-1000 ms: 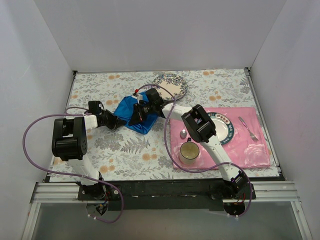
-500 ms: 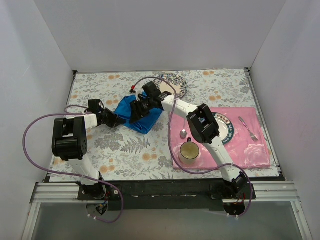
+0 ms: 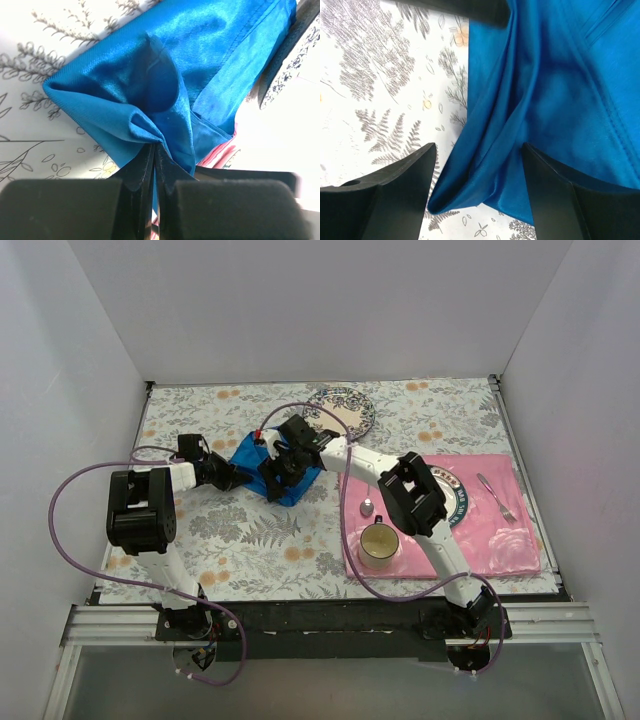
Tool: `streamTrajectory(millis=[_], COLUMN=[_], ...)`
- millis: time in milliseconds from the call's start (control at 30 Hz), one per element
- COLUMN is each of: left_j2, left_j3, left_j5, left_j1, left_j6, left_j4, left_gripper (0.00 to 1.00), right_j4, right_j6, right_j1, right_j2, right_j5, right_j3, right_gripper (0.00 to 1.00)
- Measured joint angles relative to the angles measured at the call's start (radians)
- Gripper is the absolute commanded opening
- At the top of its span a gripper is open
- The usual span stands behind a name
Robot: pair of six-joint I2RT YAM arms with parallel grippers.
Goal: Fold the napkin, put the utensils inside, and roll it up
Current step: Roll the napkin with the utensil
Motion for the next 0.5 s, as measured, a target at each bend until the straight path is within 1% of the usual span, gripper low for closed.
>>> streamTrajectory(millis=[167,267,300,333,500], left_j2=[0.001,0.001,0.001,0.002,0.004], left_j3=[0.010,0.010,0.011,0.011,0.019], left_j5=[0.000,-0.002,-0.002,-0.002,-0.004], left_j1=[-0.001,-0.001,-0.001,-0.001,-0.001], left_j6=[0.000,0.003,0.004,0.004,0.005], left_j4=[-0.001,-0.006,-0.007,-0.008,-0.013], left_gripper=[0.00,0.00,0.00,0.00,0.00], right_j4=[0.012,0.029,0.031,0.032,0.047], right_j6=[-0.025,-0.034,-0.034,-0.035,-0.034], right_j1=[0.016,0.016,0.016,0.015,0.010], right_j2=[-0.018,-0.053,-0.063,-0.071,-0.077], right_j5=[0.077,0.139,0.156,0.171,0.202], right_j3=[-0.048,-0.100,-0.115,-0.127,-0.144], right_gripper=[0.72,0.65,0.60,0.57,0.49])
